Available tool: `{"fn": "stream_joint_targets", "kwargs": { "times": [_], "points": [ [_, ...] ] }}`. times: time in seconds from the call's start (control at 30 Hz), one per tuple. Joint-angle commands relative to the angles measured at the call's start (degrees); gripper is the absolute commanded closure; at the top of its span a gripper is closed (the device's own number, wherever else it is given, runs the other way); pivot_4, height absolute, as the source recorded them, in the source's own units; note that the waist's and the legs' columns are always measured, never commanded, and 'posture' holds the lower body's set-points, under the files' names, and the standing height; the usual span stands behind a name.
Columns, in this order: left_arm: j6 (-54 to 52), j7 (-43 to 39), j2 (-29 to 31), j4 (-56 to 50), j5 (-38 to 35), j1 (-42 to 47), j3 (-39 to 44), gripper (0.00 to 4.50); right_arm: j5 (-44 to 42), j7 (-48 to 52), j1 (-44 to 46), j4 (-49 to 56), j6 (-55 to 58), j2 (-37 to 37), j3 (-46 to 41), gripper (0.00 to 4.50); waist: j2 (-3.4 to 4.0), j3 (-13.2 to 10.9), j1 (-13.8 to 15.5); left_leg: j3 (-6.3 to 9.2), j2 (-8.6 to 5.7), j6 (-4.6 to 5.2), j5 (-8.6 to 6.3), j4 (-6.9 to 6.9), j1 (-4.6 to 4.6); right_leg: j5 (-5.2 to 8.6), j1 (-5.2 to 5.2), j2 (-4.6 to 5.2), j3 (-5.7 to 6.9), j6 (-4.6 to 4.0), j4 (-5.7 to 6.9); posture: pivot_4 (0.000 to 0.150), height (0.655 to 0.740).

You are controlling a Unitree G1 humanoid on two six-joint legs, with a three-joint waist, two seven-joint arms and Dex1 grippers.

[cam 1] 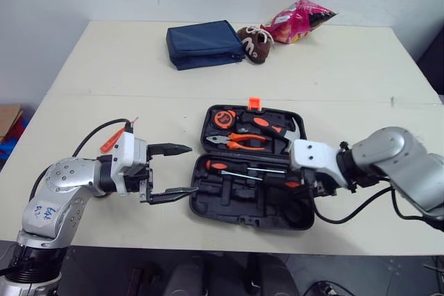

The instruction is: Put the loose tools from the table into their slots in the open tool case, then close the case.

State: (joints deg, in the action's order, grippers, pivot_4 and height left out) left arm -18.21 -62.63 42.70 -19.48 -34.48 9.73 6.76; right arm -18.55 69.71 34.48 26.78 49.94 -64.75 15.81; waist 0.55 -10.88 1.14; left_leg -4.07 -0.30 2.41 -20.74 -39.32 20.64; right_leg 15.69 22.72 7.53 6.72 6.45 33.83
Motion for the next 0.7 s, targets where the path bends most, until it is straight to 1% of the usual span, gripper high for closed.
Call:
{"fn": "stream_joint_targets", "kwargs": {
  "times": [0.03,0.07,0.1,0.2,0.27,0.3,0.37,0.4,0.5,0.6,0.7],
  "points": [
    [0.9,0.5,0.1,-1.6,-0.2,-0.5,1.5,0.00,-3.1,3.8,-4.8,-5.4,-11.3,-1.0,-11.1,2.22,-0.01,0.0,0.3,0.01,0.00,0.00,0.00,0.00,0.00,0.00,-0.02,-0.01,0.00,0.00,-0.01,0.150,0.7400],
    [1.0,0.7,0.0,-1.7,-0.1,-0.5,1.5,0.00,-7.3,3.9,-7.2,-5.8,-12.8,2.7,-15.9,2.22,-0.03,0.0,0.3,0.08,-0.01,0.00,0.00,0.00,0.01,0.00,-0.06,-0.02,0.04,0.00,-0.03,0.150,0.7400],
    [1.0,0.8,0.0,-1.7,-0.1,-0.5,1.4,0.00,-10.4,3.8,-8.9,-5.7,-13.5,5.4,-18.9,2.22,-0.05,0.0,0.3,0.10,-0.02,0.00,0.00,0.01,0.01,0.00,-0.09,-0.05,0.08,0.00,-0.06,0.150,0.7400],
    [1.4,0.8,-0.3,-1.3,0.3,0.2,0.7,0.00,-15.5,5.2,-12.7,-5.4,-18.3,11.9,-22.5,2.22,-0.06,0.0,0.1,0.11,-0.02,0.02,0.01,-0.01,-0.03,0.00,-0.15,-0.08,0.14,0.01,-0.01,0.150,0.7400],
    [1.6,0.6,-0.5,-0.8,0.5,0.9,0.0,0.00,-18.6,3.2,-14.3,-5.4,-16.9,15.4,-23.6,2.72,-0.05,0.0,0.1,0.08,-0.01,0.02,0.02,-0.01,-0.09,0.00,-0.17,-0.10,0.16,0.01,0.04,0.150,0.7400],
    [1.7,0.4,-0.7,-0.6,0.6,1.4,-0.4,0.00,-14.3,1.4,-15.6,-6.9,-22.9,17.8,-22.3,2.99,-0.05,0.0,0.1,0.06,-0.01,0.02,0.02,-0.02,-0.10,0.00,-0.17,-0.10,0.17,0.01,0.06,0.150,0.7400],
    [1.8,0.3,-0.9,-0.3,0.7,2.3,-0.9,0.00,-7.5,-0.5,-18.4,-9.6,-34.1,21.8,-19.9,4.02,-0.11,0.0,0.1,0.08,-0.02,0.02,0.03,-0.03,-0.13,0.00,-0.19,-0.09,0.15,0.01,0.07,0.150,0.7400],
    [1.7,0.2,-1.0,-0.2,0.8,2.6,-1.0,0.00,-5.8,-0.8,-19.3,-10.4,-37.4,23.0,-19.3,4.39,-0.11,0.0,0.2,0.06,-0.03,0.02,0.03,-0.03,-0.14,0.00,-0.20,-0.09,0.15,0.01,0.07,0.150,0.7400],
    [1.6,0.1,-1.2,0.1,1.0,3.1,-1.1,0.00,-4.1,-0.8,-21.3,-12.0,-41.1,24.5,-17.7,4.39,-0.09,0.0,0.2,0.04,-0.09,0.02,0.03,-0.03,-0.12,0.00,-0.17,-0.08,0.17,0.01,0.06,0.150,0.7400],
    [2.1,-1.3,-0.8,1.0,1.8,4.4,-2.1,0.00,0.0,-0.3,-22.3,-15.6,-47.7,26.2,-13.9,4.39,-0.10,0.0,0.1,0.04,-0.08,0.03,0.03,-0.05,-0.13,-0.01,-0.18,-0.12,0.28,0.02,0.07,0.150,0.7400],
    [3.2,-2.7,0.1,2.4,4.0,5.7,-3.3,0.00,1.4,-3.3,-21.8,-17.7,-48.2,28.5,-12.5,4.39,-0.09,0.0,0.1,0.00,-0.06,0.02,0.04,-0.04,-0.21,0.00,-0.21,-0.15,0.46,0.01,0.12,0.150,0.7400]
  ]
}}
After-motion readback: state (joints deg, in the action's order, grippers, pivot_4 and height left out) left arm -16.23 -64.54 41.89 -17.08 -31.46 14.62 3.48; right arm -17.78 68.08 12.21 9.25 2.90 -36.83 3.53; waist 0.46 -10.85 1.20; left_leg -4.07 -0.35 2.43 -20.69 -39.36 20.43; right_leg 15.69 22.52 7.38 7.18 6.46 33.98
